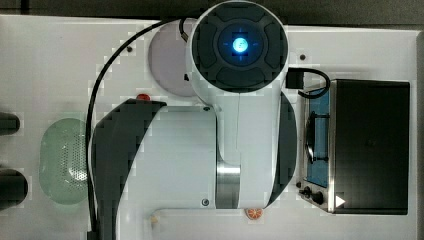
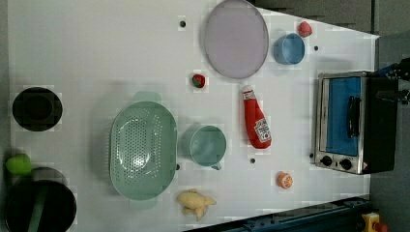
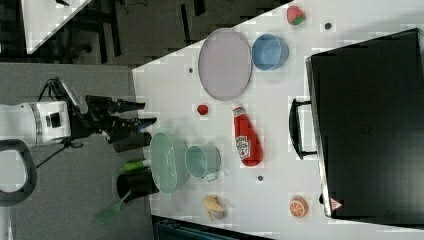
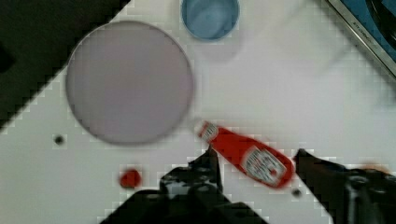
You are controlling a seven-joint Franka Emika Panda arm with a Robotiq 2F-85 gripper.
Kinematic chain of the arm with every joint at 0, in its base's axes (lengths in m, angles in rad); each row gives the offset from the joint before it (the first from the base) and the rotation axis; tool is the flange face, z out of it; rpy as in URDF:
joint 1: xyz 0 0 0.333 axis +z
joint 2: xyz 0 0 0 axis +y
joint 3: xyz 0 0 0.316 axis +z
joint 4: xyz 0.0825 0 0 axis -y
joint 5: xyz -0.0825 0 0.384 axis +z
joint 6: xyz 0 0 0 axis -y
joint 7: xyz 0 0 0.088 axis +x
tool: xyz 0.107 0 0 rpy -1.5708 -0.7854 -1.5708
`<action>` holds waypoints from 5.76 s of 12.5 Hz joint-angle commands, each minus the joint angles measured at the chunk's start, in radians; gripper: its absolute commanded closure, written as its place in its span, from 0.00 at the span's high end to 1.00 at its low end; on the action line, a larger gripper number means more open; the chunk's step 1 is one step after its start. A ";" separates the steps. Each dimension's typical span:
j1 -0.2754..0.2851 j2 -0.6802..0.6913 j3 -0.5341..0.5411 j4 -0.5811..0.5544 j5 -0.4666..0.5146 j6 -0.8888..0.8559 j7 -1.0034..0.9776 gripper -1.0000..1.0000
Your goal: Pick Ketchup from the table and place it in strainer.
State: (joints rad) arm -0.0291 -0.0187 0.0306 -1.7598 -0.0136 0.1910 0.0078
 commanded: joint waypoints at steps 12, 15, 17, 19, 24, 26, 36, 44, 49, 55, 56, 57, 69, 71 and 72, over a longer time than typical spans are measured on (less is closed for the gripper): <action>-0.081 -0.101 0.118 -0.444 0.042 0.166 -0.523 1.00; -0.081 -0.073 0.130 -0.543 0.042 0.360 -0.779 1.00; -0.081 -0.038 0.132 -0.606 0.041 0.480 -0.915 1.00; -0.081 0.016 0.132 -0.651 0.040 0.582 -0.953 1.00; -0.082 0.175 0.130 -0.661 0.040 0.693 -0.943 1.00; -0.082 0.227 0.128 -0.661 0.040 0.742 -0.942 1.00; -0.080 0.367 0.118 -0.663 0.040 0.902 -0.942 0.62; -0.080 0.020 0.123 -0.652 0.041 0.591 -0.942 0.62; -0.053 -0.208 0.195 -0.617 0.047 0.385 -0.865 0.62; 0.004 -0.200 0.405 -0.567 0.110 0.362 -0.525 0.62; 0.009 -0.178 0.446 -0.558 0.131 0.374 -0.458 0.62; 0.010 -0.153 0.485 -0.552 0.138 0.403 -0.396 0.62; 0.044 0.302 0.696 -0.546 0.135 0.912 -0.040 0.65; 0.045 0.339 0.695 -0.543 0.135 0.920 -0.040 0.85; 0.045 0.345 0.694 -0.542 0.135 0.928 -0.040 0.97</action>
State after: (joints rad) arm 0.0028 0.3560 0.7109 -2.3262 0.1133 1.0947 -0.0901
